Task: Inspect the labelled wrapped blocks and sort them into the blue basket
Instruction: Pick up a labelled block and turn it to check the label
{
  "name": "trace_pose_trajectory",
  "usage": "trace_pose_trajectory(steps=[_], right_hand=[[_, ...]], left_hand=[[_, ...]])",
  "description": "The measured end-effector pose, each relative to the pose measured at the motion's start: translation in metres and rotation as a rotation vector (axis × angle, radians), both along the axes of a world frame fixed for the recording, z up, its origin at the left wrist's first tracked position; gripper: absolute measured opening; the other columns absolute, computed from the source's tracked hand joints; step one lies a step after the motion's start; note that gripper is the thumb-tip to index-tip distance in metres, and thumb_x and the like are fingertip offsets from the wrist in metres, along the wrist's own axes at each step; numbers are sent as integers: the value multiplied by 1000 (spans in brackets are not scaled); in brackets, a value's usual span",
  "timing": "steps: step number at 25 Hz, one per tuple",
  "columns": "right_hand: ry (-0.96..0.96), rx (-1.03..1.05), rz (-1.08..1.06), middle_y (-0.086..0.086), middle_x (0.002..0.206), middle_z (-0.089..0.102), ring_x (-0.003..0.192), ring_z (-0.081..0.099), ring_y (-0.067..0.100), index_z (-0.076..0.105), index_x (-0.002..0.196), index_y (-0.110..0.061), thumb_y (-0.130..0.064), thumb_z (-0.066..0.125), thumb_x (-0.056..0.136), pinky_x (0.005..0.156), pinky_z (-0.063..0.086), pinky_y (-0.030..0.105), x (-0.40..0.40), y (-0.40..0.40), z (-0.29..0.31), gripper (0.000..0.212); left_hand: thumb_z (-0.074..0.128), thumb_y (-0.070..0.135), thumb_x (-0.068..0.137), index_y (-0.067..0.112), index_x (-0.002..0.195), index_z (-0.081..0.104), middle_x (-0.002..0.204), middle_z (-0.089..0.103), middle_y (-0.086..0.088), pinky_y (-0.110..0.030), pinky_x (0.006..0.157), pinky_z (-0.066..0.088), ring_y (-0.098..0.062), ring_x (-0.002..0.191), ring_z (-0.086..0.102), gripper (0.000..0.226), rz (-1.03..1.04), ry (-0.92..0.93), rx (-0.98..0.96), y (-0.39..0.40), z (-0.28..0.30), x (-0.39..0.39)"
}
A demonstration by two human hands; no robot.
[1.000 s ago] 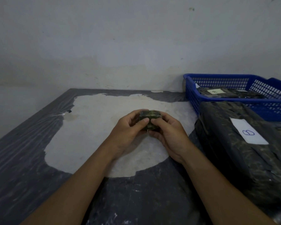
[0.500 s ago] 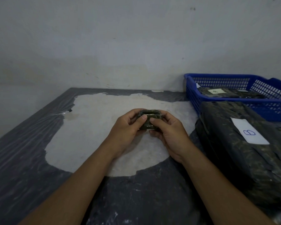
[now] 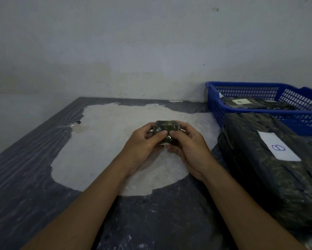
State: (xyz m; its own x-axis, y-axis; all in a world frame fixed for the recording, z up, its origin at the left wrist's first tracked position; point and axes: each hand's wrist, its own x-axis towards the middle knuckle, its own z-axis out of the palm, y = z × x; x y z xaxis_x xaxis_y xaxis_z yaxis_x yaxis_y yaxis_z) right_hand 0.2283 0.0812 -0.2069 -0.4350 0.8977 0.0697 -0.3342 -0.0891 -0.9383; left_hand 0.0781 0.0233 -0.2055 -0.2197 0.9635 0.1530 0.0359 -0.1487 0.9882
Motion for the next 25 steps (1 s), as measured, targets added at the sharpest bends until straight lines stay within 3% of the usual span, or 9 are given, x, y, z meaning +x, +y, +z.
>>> trace_pose_trajectory(steps=[6,12,25], right_hand=[[-10,13,-10,11,109,77,96,73,21,68,118,-11,-1,61,96,71,59,27,-1,1,-1,25],[-3,3,10,8,106,78,94,73,17,70,117,-13,-5,61,98,75,58,29,0,0,1,22],[-23,38,-3,12,110,77,96,72,23,70,112,-12,-2,60,98,77,59,31,0,0,0,20]], left_hand=[[67,14,97,18,123,70,114,76,-13,-50,104,54,-31,111,71,26,-9,-34,-9,2,1,-2],[61,20,101,11,124,69,116,75,-13,-48,105,53,-28,112,72,26,-17,-66,-18,0,3,2],[59,19,102,20,121,70,111,76,-7,-39,90,61,-24,106,74,22,11,-43,-11,-2,7,4]])
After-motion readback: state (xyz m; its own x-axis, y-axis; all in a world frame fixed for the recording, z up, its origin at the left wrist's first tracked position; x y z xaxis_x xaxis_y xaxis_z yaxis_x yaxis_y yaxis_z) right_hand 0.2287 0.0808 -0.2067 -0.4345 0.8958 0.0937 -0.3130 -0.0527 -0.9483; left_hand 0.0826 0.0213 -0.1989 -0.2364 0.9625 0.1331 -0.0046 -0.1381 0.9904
